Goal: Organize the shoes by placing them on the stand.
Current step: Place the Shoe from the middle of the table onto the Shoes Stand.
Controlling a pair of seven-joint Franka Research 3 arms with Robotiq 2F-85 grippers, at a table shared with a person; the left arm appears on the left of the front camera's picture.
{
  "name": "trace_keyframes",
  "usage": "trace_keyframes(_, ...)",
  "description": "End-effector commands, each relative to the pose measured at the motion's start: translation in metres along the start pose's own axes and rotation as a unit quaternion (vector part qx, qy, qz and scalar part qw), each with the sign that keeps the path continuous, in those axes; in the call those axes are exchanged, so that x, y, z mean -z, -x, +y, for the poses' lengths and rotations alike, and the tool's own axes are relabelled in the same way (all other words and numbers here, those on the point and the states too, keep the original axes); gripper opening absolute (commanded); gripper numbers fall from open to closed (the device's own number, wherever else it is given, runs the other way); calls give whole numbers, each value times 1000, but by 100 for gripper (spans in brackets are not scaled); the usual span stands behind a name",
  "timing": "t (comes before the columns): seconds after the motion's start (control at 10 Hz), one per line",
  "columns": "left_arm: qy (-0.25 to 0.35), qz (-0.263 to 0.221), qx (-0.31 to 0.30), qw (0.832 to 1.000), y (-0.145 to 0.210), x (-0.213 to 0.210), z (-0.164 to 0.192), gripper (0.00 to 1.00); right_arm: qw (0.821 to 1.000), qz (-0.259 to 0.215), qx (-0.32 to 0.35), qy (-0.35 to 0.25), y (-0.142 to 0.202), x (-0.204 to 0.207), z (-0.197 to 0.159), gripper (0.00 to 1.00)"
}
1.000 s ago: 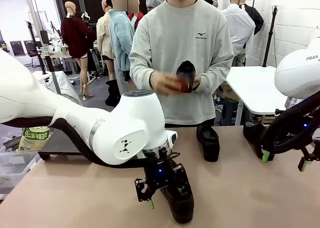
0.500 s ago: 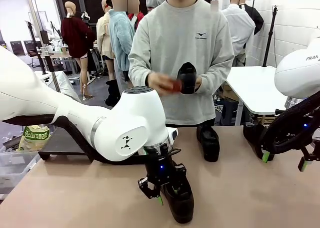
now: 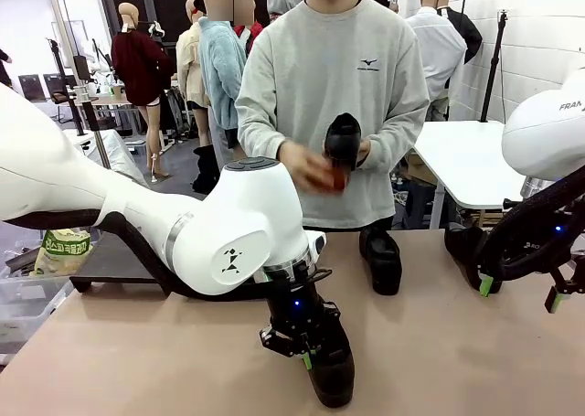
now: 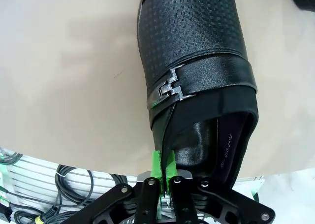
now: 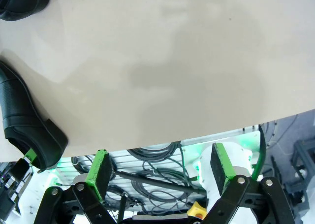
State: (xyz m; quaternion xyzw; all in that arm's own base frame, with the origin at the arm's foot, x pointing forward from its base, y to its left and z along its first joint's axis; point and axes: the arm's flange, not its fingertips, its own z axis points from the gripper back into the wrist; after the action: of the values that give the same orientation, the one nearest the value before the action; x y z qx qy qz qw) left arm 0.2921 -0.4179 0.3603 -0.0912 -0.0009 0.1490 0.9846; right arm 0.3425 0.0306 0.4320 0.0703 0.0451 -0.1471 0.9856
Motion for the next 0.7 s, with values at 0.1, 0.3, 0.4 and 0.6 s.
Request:
trace_keyframes(0.1, 13, 1, -12, 1000, 1, 7, -4, 0, 1000, -1, 3, 2, 0, -1, -1, 100)
trace_keyframes(0.3, 18, 50, 23, 998, 11, -32, 6, 0, 1000, -1, 3, 2, 0, -1, -1, 100)
trace_keyframes(0.4, 21, 39, 43, 998, 18, -67, 19, 0, 1000, -1, 3, 2, 0, -1, -1, 100)
trace_keyframes(0.6, 38, 27, 57, 997, 27, -121, 51, 0, 1000, -1, 3, 2, 0, -1, -1, 100)
